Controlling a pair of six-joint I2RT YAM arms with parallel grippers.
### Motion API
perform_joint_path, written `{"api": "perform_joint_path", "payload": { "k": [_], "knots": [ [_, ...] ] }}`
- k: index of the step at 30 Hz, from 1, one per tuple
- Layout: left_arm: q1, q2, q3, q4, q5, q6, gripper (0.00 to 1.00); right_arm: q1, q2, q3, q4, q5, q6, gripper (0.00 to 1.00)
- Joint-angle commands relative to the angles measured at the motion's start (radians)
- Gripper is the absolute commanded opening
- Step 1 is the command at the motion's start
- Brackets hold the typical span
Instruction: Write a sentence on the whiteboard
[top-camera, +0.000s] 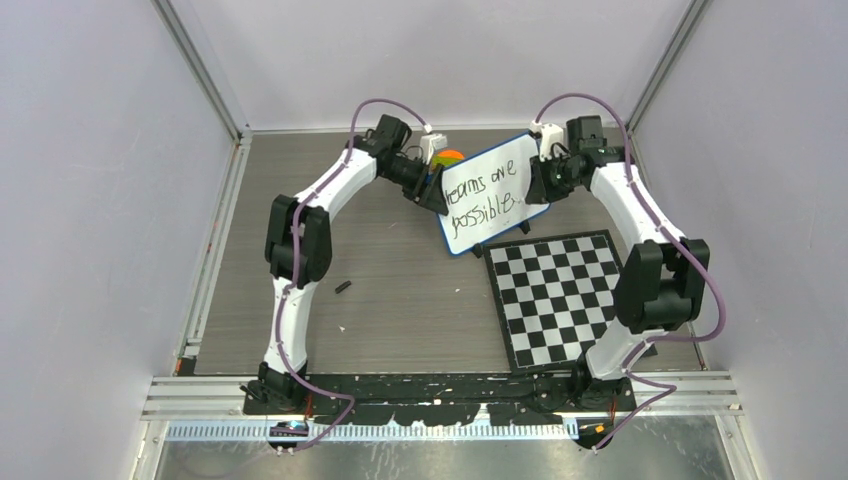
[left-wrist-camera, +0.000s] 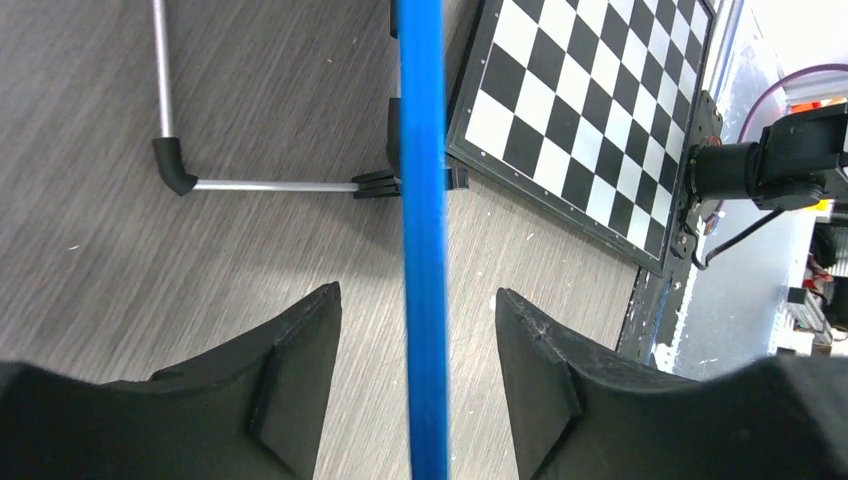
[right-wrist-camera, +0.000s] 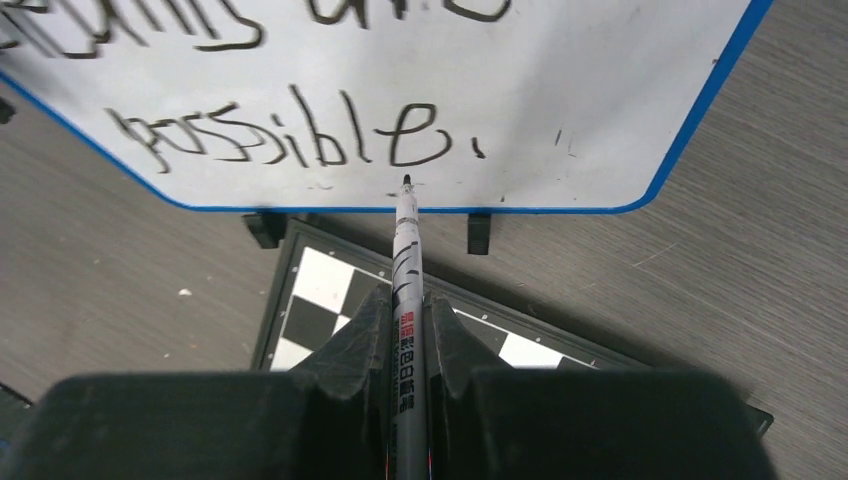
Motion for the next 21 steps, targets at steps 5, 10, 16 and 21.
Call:
{"api": "perform_joint_path", "payload": {
  "k": [5,10,16,21],
  "knots": [
    [0.096,-0.24,0.037,-0.104,-0.047,0.052,0.61,0.002,-0.15,0.128,-0.166,-0.096,0.021,0.0],
    [0.193,-0.472,-0.201,-0.166,-0.14,0.166,0.61,0.006,-0.221,0.083,-0.196,-0.122,0.058,0.0],
    [0.228,-0.716,-0.541,-0.272,-0.353,0.358,0.6,0.022,-0.298,0.007,-0.183,-0.128,0.095,0.0],
    [0.227,-0.81,-0.745,-0.245,-0.491,0.421,0.56,0.038,-0.325,-0.024,-0.178,-0.152,0.122,0.0]
  ]
}}
